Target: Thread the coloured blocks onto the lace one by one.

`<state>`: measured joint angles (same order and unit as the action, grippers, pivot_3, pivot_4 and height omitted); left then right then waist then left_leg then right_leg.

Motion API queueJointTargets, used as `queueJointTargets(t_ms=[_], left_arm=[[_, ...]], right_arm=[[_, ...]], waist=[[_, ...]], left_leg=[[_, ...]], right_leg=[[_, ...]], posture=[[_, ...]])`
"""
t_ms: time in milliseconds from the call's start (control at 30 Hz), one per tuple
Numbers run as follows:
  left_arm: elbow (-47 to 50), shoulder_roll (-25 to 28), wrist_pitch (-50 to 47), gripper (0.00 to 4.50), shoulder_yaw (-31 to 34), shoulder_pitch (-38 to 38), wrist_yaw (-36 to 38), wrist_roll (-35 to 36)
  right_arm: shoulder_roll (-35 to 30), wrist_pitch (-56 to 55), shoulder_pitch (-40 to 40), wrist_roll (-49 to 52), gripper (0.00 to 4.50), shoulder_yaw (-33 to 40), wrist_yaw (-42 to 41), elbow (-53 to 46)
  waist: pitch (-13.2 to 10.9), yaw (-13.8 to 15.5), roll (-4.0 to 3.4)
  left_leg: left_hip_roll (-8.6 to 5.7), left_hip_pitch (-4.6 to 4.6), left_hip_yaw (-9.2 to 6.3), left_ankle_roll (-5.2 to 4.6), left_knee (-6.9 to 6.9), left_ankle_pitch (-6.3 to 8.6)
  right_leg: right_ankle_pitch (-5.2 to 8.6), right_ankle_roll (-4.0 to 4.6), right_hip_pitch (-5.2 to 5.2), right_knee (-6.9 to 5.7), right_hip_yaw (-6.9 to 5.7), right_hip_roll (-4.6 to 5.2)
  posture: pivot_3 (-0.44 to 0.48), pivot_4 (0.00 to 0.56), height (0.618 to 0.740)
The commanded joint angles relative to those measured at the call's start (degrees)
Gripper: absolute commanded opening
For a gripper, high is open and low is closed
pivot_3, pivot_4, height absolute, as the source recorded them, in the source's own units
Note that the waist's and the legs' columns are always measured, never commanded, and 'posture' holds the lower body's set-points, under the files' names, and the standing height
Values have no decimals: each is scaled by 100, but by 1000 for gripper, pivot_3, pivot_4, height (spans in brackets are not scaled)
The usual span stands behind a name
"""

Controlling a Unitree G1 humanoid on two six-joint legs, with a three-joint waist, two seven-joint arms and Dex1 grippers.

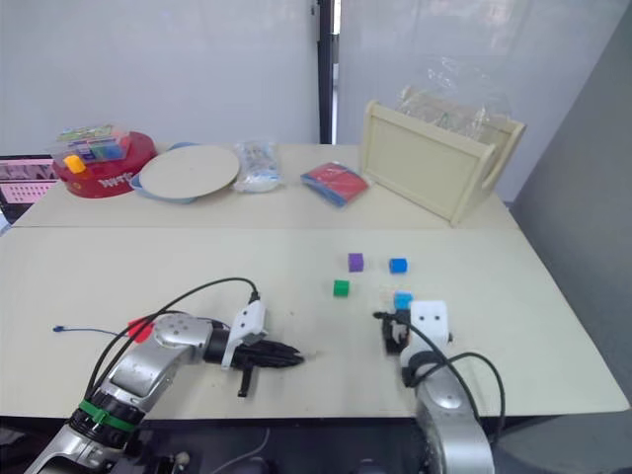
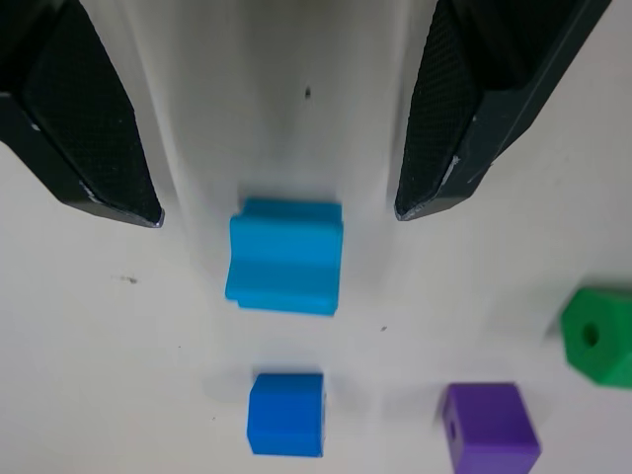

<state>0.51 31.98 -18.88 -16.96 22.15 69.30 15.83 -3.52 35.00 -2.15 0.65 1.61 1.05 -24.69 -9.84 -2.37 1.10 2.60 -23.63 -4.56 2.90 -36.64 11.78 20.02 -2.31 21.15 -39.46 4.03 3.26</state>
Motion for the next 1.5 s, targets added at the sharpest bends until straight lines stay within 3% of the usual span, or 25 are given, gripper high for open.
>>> queueJointTargets(t_ms=[33,167,467,633,833,1133,1200,1333,1433,1500], left_arm=[[99,33,78,0,86,52,33,23],[61,34,80,0,90,72,25,11],[-58,63,161,0,106,104,41,-15],[-147,39,238,0,89,146,51,-41],[-241,-22,307,0,69,236,71,-48],[-317,-71,368,0,11,312,128,-85],[-290,-66,355,0,15,300,138,-91],[-237,-38,310,0,42,279,169,-84],[-221,-16,280,0,65,274,163,-80],[-210,-11,267,0,79,271,143,-76]], right_arm=[[57,-417,-333,-64,3956,104,155,478],[209,-638,-604,-7,3956,182,284,999],[346,-865,-397,139,1188,186,220,822],[356,-861,-98,118,1193,-124,67,336],[-185,-684,1279,316,1193,-1369,-853,-1230],[-46,-73,1520,748,1193,-1404,-912,-1012],[-5,-69,1485,693,2224,-1385,-834,-1017],[-162,-72,1421,749,3573,-1268,-950,-1328],[-772,204,1292,1054,4485,-1081,-1518,-1846],[-1181,450,1202,1354,4485,-928,-1886,-2069]], waist=[[0,-4,0],[0,-5,-1],[1,6,-2],[1,0,-2],[1,-4,-4],[1,-12,-3],[1,-24,-3],[1,-9,-2],[1,11,-3],[1,12,-2]], left_leg=[[1,1,-1,0,1,0],[0,0,1,0,3,0],[-1,0,0,0,4,0],[-1,0,0,0,4,0],[-1,-5,-1,-1,5,1],[0,2,-1,-1,5,1],[1,3,-1,-1,6,1],[0,3,-1,-1,6,1],[-3,-1,-1,-1,5,1],[-5,-2,-1,-1,3,0]], right_leg=[[0,0,0,-1,0,-1],[0,0,0,1,0,1],[0,0,0,-1,-1,2],[0,0,1,-1,0,2],[1,-1,3,2,-1,1],[0,-1,-1,0,-1,1],[0,-1,0,0,-1,0],[0,-1,-1,0,-1,1],[0,-1,-1,2,-1,3],[0,-1,-1,3,-1,5]], posture=[[0,150,740],[0,150,740],[0,150,740],[0,150,740],[0,150,740],[0,150,740],[0,150,740],[0,150,740],[0,150,740],[0,150,740]])
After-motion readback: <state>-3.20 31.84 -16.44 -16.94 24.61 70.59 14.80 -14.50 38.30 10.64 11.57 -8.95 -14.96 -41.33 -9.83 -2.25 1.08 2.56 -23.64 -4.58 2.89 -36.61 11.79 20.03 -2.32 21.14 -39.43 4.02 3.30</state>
